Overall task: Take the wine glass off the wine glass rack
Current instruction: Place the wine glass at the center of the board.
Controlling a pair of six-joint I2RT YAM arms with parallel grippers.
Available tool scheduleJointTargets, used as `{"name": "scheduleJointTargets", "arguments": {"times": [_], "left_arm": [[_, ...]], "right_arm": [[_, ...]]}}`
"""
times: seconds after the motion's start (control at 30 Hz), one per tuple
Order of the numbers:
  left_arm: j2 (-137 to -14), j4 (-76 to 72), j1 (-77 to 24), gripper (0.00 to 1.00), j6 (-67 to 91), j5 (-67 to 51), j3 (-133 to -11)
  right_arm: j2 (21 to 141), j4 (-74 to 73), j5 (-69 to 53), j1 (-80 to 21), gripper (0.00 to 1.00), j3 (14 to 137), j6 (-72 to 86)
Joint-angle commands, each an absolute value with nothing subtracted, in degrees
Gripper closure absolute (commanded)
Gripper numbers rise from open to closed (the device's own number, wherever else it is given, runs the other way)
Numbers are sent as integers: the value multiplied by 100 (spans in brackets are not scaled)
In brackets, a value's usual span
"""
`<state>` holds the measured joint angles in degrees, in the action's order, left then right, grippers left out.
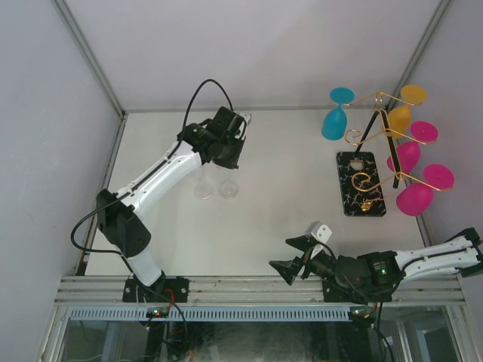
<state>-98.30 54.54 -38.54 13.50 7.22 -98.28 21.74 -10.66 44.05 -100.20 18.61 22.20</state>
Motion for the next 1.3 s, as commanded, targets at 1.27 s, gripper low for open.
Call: {"name": "scheduleJointTargets", "arguments": {"times": [1.27], "left_arm": [[-9773, 5010, -3411, 87, 1447, 640, -9587]], "right_arm": [[2452, -782, 3942, -9906, 19, 2131, 2331]]}}
